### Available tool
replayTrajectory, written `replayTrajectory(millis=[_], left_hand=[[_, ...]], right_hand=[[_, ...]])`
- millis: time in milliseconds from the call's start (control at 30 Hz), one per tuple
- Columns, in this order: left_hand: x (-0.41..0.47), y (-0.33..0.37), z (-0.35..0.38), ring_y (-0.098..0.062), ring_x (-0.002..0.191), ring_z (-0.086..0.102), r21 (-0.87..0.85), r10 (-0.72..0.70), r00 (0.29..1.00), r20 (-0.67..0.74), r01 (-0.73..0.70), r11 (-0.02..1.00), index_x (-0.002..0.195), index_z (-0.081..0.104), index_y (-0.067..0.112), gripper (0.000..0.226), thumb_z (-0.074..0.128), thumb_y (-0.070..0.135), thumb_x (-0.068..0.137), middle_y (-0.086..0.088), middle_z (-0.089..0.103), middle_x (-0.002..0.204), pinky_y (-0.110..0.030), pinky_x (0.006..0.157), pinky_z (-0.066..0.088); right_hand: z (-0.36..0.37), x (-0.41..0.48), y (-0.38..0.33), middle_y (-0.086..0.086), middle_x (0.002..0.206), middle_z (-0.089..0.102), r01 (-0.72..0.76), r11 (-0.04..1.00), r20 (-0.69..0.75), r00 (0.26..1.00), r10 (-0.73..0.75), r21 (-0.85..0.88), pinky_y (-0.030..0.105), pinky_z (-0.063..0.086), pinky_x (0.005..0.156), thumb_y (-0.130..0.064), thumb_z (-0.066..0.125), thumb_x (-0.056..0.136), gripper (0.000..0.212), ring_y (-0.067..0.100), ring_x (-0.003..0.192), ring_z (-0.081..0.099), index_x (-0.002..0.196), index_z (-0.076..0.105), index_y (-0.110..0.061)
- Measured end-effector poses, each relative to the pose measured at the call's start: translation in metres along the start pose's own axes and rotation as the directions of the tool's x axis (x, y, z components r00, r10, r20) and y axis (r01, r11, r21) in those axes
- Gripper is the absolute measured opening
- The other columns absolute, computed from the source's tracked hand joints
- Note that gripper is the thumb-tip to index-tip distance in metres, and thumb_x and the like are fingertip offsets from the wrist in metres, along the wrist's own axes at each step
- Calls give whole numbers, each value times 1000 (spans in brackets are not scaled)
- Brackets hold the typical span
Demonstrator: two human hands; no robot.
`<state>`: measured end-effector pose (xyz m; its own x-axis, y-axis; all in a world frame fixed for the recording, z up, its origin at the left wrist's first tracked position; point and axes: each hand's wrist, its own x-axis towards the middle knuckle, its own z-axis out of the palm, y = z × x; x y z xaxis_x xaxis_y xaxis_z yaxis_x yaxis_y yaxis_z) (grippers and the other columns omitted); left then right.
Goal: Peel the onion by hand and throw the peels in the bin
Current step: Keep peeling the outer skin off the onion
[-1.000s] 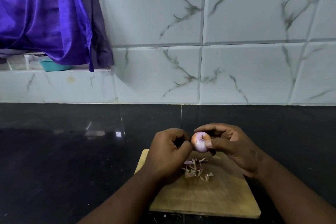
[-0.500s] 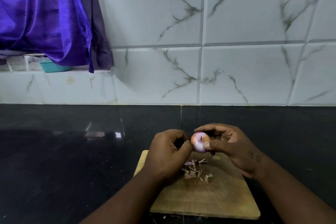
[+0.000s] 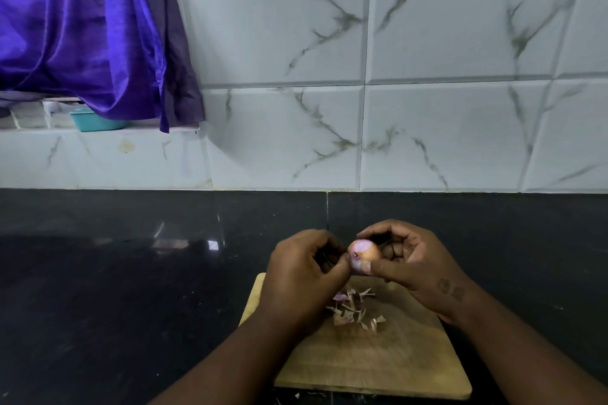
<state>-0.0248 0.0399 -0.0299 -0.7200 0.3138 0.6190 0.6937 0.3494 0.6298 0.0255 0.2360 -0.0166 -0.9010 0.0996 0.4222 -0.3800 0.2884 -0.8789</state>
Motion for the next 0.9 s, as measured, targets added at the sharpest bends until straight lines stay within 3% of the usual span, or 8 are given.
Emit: replayTrajectory(millis=[67,200,333,433,533,667,800,900], left_hand=[[0,1,0,-8,71,64,51,18,1000,-8,-18,999,83,74,27,9,81,23,87,12,67,74,-17,57,47],[0,4,0,-6,69,58,134,34,999,-2,-33,990,80,66,32,15,78,25,87,17,59,72,-12,57,40],[1,5,2,-9,71,53,172,55,998,26,-59,983,80,57,30,17,72,27,87,11,55,77,-21,56,38],[1,5,1,-12,74,53,173,21,999,34,-27,984,83,55,27,16,68,27,92,9,55,81,-33,61,44],[2,3,-2,-11,75,54,225,-52,998,40,42,974,83,56,29,14,66,27,92,9,57,82,-29,60,41],[0,2,-2,-9,75,58,306,-144,973,178,84,948,77,56,29,16,64,29,91,8,62,80,-24,58,37],[0,3,-4,-3,74,63,281,-132,944,302,44,959,74,59,33,24,56,31,98,14,64,77,-20,59,37],[0,3,-5,-9,68,59,151,-61,979,192,32,988,67,53,28,35,46,38,99,7,59,68,-29,57,36]], right_hand=[[1,0,1,9,101,79,-3,1000,-3,1000,3,3,57,61,80,-6,92,73,36,49,90,70,103,77,-19],[3,0,2,7,100,78,0,1000,-1,1000,0,0,58,61,76,-8,93,74,35,49,86,68,102,76,-21],[3,0,1,8,103,78,5,1000,19,1000,-5,20,55,62,76,-9,94,73,35,50,89,69,100,77,-23],[0,0,-2,11,105,78,3,997,42,999,-6,80,38,63,73,-7,94,69,38,47,93,71,102,79,-19],[-6,-1,-8,15,108,79,-28,976,72,997,13,215,36,62,76,-8,85,67,39,34,95,76,105,79,-15],[-10,-1,-9,17,106,78,-73,928,70,996,51,366,26,55,58,-9,78,68,42,18,81,71,110,80,-11],[-9,0,-4,18,107,78,-101,920,78,994,77,379,27,54,57,-8,72,72,41,21,79,68,113,79,-11],[-8,0,-4,18,112,77,-119,931,102,991,89,344,29,55,59,-24,79,66,48,25,85,70,113,80,-15]])
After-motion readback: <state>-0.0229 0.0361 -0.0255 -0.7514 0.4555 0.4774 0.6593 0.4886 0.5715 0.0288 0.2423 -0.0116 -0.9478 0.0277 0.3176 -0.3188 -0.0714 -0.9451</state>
